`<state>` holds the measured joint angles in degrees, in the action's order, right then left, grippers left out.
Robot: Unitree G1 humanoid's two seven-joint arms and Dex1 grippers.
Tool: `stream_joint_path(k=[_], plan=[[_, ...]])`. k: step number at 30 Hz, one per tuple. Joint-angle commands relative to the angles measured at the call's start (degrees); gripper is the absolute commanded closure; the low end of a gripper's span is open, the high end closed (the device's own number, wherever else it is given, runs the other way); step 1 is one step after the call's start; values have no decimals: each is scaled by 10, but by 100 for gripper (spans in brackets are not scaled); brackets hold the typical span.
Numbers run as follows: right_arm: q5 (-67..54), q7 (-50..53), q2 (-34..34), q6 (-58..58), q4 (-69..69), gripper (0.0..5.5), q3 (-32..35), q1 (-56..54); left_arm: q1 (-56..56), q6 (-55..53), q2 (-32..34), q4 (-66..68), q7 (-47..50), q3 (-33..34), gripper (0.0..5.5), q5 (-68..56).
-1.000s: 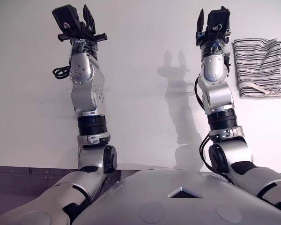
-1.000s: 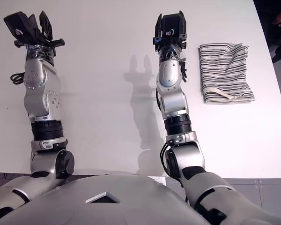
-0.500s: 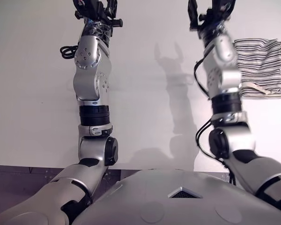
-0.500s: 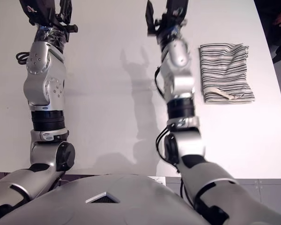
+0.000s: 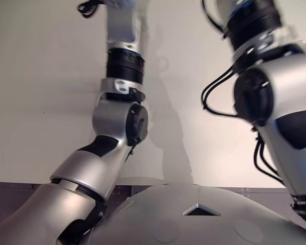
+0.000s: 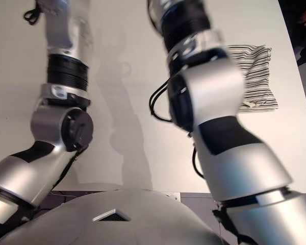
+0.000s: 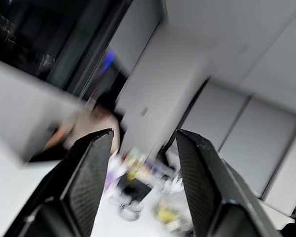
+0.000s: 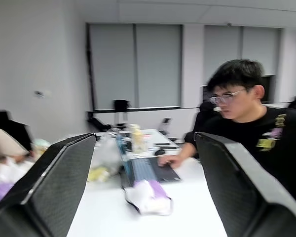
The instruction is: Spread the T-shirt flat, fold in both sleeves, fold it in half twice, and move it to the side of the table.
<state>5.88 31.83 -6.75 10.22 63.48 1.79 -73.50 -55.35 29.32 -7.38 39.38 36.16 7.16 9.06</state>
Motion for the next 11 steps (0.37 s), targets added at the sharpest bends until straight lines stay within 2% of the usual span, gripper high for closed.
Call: stream_joint_path(k=[1,5,8,11], plan=[[23,29,-24,-82,-94,183,-16,102,112,6,-31,-68,-7,-45,317,32],[97,48,-58,-250,-216,183,-81,82,159,-75,-38,-238,-51,-30,317,-75],[125,76,-13,-368,-320,183,-53,94,85,-128,-58,-203,-134,-51,317,-148],[130,64,-15,-371,-324,183,-63,76,72,-122,-42,-206,-154,-44,317,-173]])
